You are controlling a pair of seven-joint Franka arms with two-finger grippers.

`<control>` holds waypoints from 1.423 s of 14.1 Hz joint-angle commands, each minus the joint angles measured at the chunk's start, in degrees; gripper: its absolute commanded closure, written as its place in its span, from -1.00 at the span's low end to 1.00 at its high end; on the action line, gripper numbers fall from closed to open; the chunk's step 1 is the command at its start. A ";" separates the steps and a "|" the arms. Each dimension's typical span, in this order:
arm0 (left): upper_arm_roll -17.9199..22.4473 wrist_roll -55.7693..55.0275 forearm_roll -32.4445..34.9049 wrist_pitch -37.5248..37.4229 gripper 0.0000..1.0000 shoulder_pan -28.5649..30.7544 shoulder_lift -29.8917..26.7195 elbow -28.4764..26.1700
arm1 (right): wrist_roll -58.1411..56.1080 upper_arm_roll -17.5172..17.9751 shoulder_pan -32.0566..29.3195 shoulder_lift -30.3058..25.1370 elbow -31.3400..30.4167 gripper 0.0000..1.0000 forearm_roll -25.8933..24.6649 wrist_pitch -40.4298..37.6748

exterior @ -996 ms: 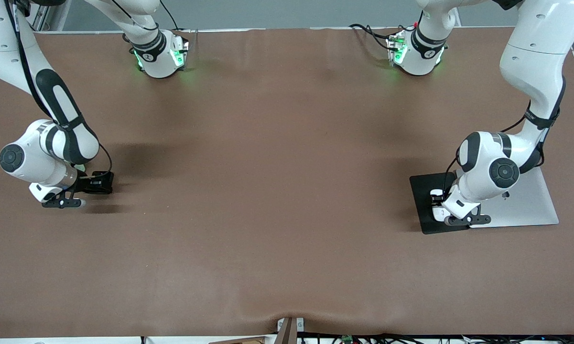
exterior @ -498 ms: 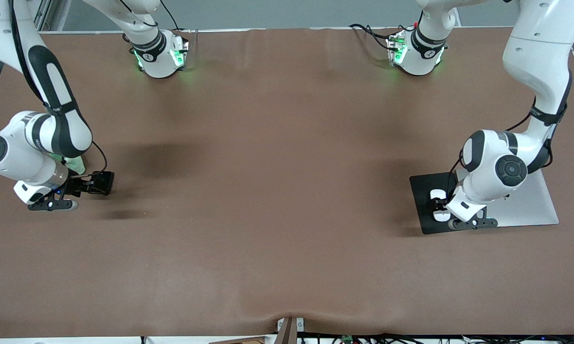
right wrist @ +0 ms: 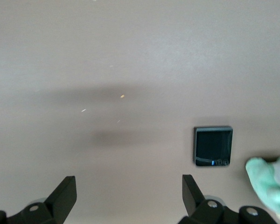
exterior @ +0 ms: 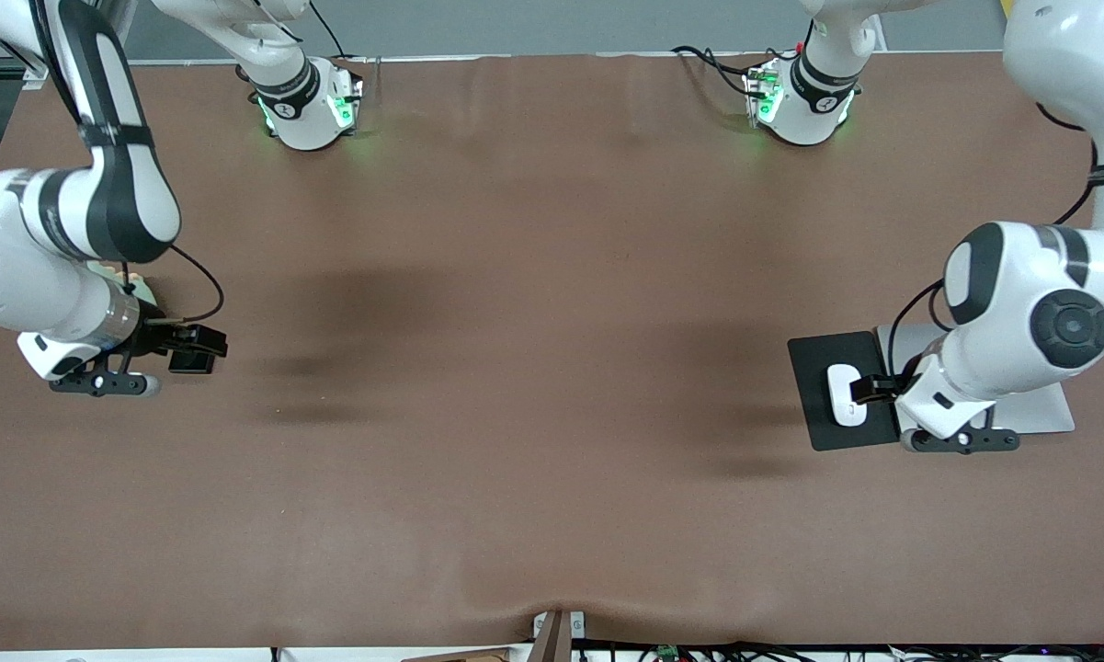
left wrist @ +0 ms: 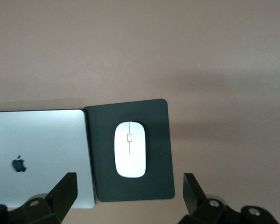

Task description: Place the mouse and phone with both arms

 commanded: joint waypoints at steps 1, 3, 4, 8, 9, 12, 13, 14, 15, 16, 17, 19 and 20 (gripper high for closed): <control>-0.92 0.78 1.38 -6.64 -1.00 0.48 -0.71 5.99 | 1.25 -0.30 -0.08 -4.23 2.86 -1.00 -0.60 -7.29; -1.18 0.78 0.86 -8.32 -1.00 0.74 -4.12 6.27 | 1.16 -0.39 -0.17 -7.65 4.18 -1.00 -0.51 -12.12; -1.18 0.69 0.85 -9.20 -1.00 0.65 -6.06 6.27 | 0.90 -0.39 -0.08 -9.67 4.19 -1.00 -0.51 -14.06; -1.27 1.04 -0.46 -14.47 -1.00 0.65 -13.09 6.18 | 0.46 -0.48 -0.26 -14.95 5.50 -1.00 -0.25 -20.48; -1.27 1.04 -1.51 -15.70 -1.00 0.74 -14.50 6.09 | 0.46 -0.39 -0.17 -15.40 7.51 -1.00 -0.16 -22.67; -1.27 1.04 -2.92 -19.04 -1.00 0.65 -18.02 6.01 | 0.20 -0.39 -0.08 -15.40 12.96 -1.00 -0.07 -28.04; -1.36 1.13 -3.01 -20.45 -1.00 0.65 -18.99 5.92 | -0.24 -0.30 0.01 -15.40 13.93 -1.00 -0.07 -29.19; -1.53 1.22 -3.01 -21.42 -1.00 0.65 -19.78 5.92 | -1.38 -0.21 0.09 -15.32 14.73 -1.00 -0.07 -29.37; -1.88 1.22 -3.36 -22.04 -1.00 0.65 -20.66 5.92 | -2.34 -0.30 0.01 -14.97 15.61 -1.00 -0.16 -29.29; -1.89 1.22 -4.15 -22.74 -1.00 0.65 -21.36 5.92 | -2.53 -0.39 -0.25 -14.53 17.09 -1.00 0.02 -29.28; -1.89 1.31 -4.85 -23.09 -1.00 0.65 -21.89 5.83 | -2.62 -0.39 -0.43 -13.83 18.41 -1.00 0.02 -29.46; -1.80 2.27 -6.70 -23.71 -1.00 0.74 -22.77 5.66 | -2.62 -0.47 -0.61 -13.65 18.69 -1.00 0.02 -30.16; -1.36 2.45 -7.05 -24.15 -1.00 0.30 -23.38 5.22 | -2.53 -0.47 -0.52 -13.56 18.60 -1.00 0.02 -30.25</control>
